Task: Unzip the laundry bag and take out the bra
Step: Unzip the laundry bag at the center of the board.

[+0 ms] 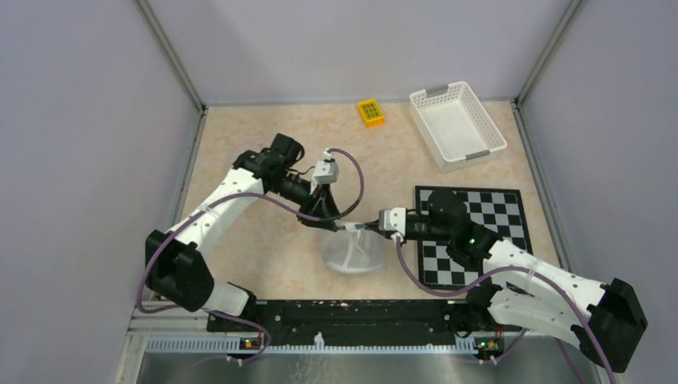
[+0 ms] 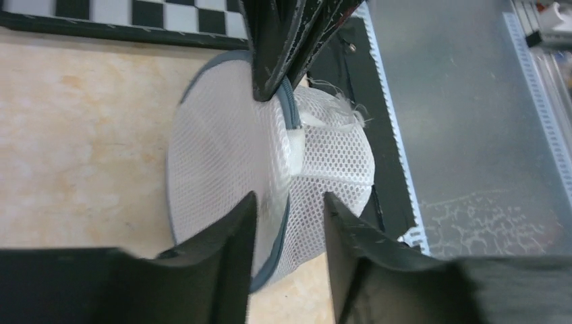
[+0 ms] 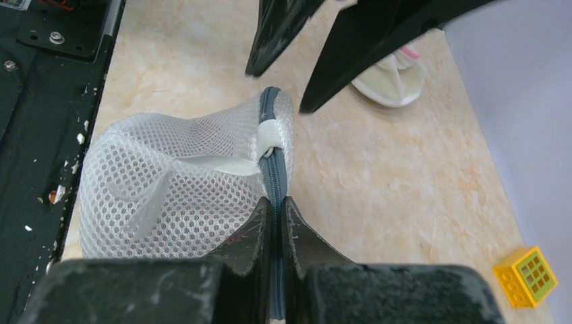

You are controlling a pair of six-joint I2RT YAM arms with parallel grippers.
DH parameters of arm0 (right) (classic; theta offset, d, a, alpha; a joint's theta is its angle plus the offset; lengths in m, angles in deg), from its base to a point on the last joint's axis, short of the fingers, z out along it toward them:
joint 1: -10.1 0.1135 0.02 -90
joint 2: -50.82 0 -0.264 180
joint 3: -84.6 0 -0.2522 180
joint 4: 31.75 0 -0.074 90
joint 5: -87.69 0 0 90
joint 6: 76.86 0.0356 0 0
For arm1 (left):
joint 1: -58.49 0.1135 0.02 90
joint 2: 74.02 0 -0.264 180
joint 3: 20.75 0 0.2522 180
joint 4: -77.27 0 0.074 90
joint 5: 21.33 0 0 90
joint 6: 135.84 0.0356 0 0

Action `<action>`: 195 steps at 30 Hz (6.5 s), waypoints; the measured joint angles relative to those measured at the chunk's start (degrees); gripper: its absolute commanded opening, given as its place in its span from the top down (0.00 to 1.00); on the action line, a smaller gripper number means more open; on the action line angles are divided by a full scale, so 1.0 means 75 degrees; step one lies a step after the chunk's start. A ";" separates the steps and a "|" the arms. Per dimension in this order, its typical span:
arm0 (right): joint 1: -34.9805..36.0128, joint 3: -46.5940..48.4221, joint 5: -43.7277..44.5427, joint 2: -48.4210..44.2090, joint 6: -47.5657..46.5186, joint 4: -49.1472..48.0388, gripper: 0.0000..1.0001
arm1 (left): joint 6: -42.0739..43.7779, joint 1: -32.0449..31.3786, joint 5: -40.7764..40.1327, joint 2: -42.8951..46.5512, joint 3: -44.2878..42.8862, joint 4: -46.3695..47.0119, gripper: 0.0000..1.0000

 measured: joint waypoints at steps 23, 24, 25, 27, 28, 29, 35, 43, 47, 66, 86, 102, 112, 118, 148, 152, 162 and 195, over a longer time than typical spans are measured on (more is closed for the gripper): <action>0.0000 -0.0580 0.0589 -0.0420 0.3069 -0.1816 1.00 | -0.2804 0.0586 -0.0679 0.4278 0.3978 0.6117 0.13; 0.0000 -0.0583 0.0589 -0.0420 0.3200 -0.1868 1.00 | -0.2640 0.0452 -0.0860 0.4336 0.3998 0.6178 0.18; 0.0000 -0.0583 0.0589 -0.0420 0.3351 -0.1935 1.00 | -0.2419 0.0254 -0.1113 0.4386 0.4004 0.6239 0.22; -0.0003 -0.0612 0.0592 -0.0425 0.3564 -0.2066 1.00 | -0.2028 -0.0082 -0.1480 0.4415 0.4004 0.6301 0.28; -0.0009 -0.0618 0.0592 -0.0440 0.3684 -0.2110 1.00 | -0.1807 -0.0291 -0.1682 0.4415 0.4004 0.6298 0.32; -0.0017 -0.0618 0.0592 -0.0446 0.3780 -0.2142 1.00 | -0.1649 -0.0466 -0.1824 0.4415 0.4004 0.6289 0.37; -0.0026 -0.0667 0.0533 -0.0493 0.4237 -0.2404 1.00 | -0.1014 -0.1151 -0.2655 0.4351 0.4004 0.6286 0.64; -0.0198 -0.0804 0.0431 -0.0766 0.4182 -0.2247 0.97 | -0.1072 -0.1154 -0.2766 0.4293 0.3733 0.5791 1.00; -0.0224 -0.0816 0.0204 -0.1128 0.3745 -0.1894 0.65 | -0.1166 -0.1131 -0.2171 0.3995 0.3258 0.5152 1.00; -0.0274 0.1107 -0.0096 -0.1023 0.1833 0.1851 0.46 | -0.1868 -0.0647 -0.1527 0.2355 0.2285 0.3649 1.00; 0.0382 0.0143 0.0309 -0.0189 0.1996 -0.0446 0.54 | -0.2836 -0.0589 -0.0510 0.2320 0.2285 0.4124 1.00; 0.0382 -0.0073 0.0044 -0.0297 0.1772 -0.0898 1.00 | -0.3640 -0.0478 0.0102 0.2320 0.2340 0.4654 0.72; 0.0385 -0.0551 0.0382 -0.0446 0.2334 -0.1451 1.00 | -0.6376 0.0312 0.0851 0.2486 0.3360 0.6575 0.45; 0.0388 -0.0880 0.0463 -0.0621 0.2745 -0.1778 1.00 | -0.8306 0.0402 0.0758 0.2929 0.4232 0.8122 0.41; 0.0379 -0.1078 0.0769 -0.0353 0.4185 -0.2582 1.00 | -1.0570 0.0277 -0.0638 0.2748 0.4846 1.0311 0.28; 0.0379 -0.1078 0.0723 -0.0303 0.4185 -0.2579 1.00 | -1.0716 0.0221 -0.0592 0.2716 0.4861 1.0573 0.29; 0.0382 -0.1078 0.0702 -0.0303 0.4272 -0.2591 1.00 | -1.0762 0.0146 -0.0647 0.2716 0.4858 1.0617 0.33; 0.0382 -0.1102 0.0647 -0.0079 0.4931 -0.3284 1.00 | -1.3126 -0.0023 -0.0268 0.2119 0.5595 1.3432 0.45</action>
